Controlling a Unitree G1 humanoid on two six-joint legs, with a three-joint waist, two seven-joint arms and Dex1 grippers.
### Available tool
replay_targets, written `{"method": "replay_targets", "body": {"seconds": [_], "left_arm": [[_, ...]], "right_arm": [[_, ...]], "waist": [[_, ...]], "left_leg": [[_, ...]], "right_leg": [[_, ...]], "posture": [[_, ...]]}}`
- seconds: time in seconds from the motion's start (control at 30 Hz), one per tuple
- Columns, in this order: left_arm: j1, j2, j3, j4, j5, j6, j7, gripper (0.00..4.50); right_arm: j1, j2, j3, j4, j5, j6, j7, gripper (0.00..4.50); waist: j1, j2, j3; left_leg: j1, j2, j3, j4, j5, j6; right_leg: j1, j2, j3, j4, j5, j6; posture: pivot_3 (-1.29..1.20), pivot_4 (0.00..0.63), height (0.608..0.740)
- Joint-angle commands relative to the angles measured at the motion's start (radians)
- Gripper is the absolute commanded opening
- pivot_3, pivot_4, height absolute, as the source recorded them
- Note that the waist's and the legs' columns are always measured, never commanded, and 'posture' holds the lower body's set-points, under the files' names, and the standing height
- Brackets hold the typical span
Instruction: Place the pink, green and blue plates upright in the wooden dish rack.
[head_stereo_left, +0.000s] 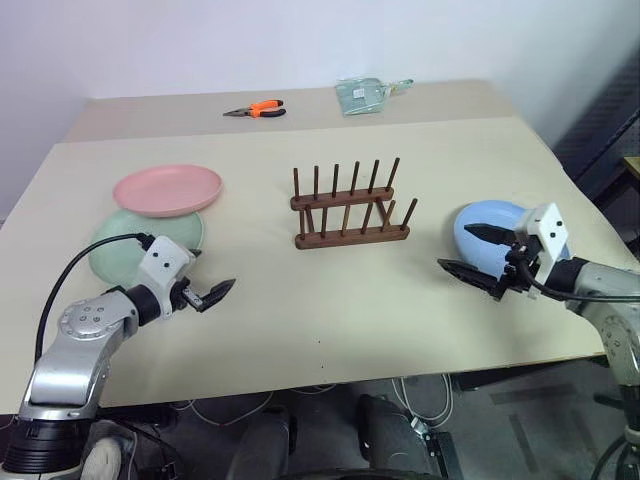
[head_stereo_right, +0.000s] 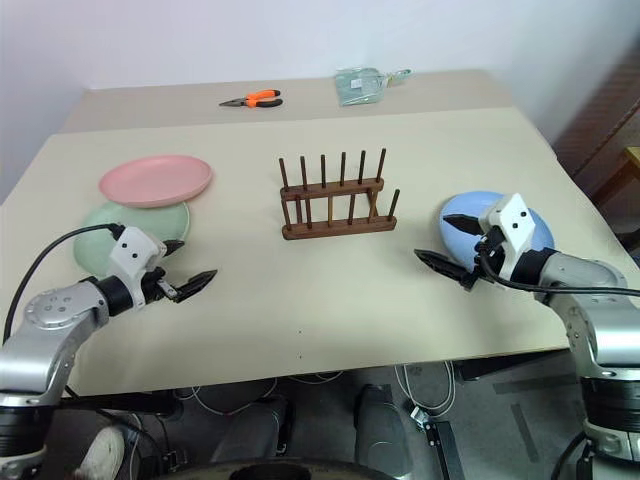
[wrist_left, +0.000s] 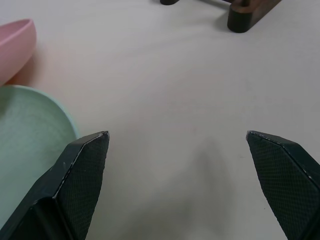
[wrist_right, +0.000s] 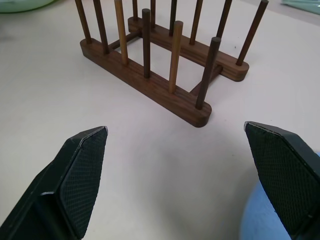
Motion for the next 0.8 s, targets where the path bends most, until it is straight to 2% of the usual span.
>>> {"method": "replay_targets", "body": {"seconds": [0.03, 0.17, 0.3, 0.37, 0.57, 0.8], "left_arm": [[-0.016, -0.016, -0.02, -0.016, 0.0, -0.015, 0.01, 4.5], [-0.039, -0.044, -0.05, -0.003, 0.004, -0.02, 0.019, 4.5], [-0.077, -0.054, -0.082, 0.032, 0.009, -0.037, 0.0, 4.5], [-0.151, -0.061, -0.124, 0.108, 0.019, -0.045, -0.029, 4.5], [-0.397, -0.106, -0.289, 0.431, 0.102, -0.195, -0.167, 4.5], [-0.704, -0.266, -0.416, 0.917, 0.199, -0.381, -0.298, 4.5]], "right_arm": [[-0.051, 0.015, 0.013, -0.013, -0.011, -0.03, -0.009, 4.48], [-0.085, 0.029, 0.039, 0.005, -0.034, -0.044, -0.021, 4.48], [-0.086, 0.032, 0.048, -0.033, 0.002, 0.019, -0.017, 4.48], [-0.05, 0.028, 0.066, -0.095, 0.015, 0.048, -0.009, 4.48], [0.033, 0.078, 0.118, -0.247, 0.009, 0.091, -0.079, 4.48], [0.08, 0.142, 0.124, -0.39, 0.028, 0.164, -0.199, 4.48]], "waist": [[0.0, 0.0, 0.0], [0.002, 0.0, 0.0], [0.003, 0.0, 0.0], [0.004, 0.0, 0.0], [0.022, 0.0, 0.0], [0.027, -0.001, 0.0]], "left_leg": [[0.0, 0.0, 0.0, 0.0, 0.0, 0.0], [0.0, -0.001, 0.0, 0.0, 0.0, 0.0], [0.0, -0.001, 0.0, 0.0, 0.0, 0.0], [0.0, -0.001, 0.0, 0.0, 0.0, 0.0], [0.0, -0.001, 0.0, 0.001, 0.0, 0.0], [-0.002, -0.002, -0.001, 0.003, 0.0, 0.0]], "right_leg": [[0.0, 0.0, 0.0, 0.0, 0.0, 0.0], [0.0, 0.0, 0.0, 0.0, 0.0, 0.0], [0.0, 0.0, 0.0, 0.0, 0.001, -0.001], [0.0, 0.0, 0.0, 0.0, 0.001, -0.002], [0.0, 0.0, -0.001, 0.001, 0.0, 0.0], [0.0, 0.0, -0.001, 0.0, 0.003, 0.001]], "posture": [[0.0, 0.15, 0.74], [0.0, 0.15, 0.74], [0.0, 0.15, 0.74], [0.0, 0.15, 0.74], [0.0, 0.15, 0.74], [0.0, 0.15, 0.74]]}}
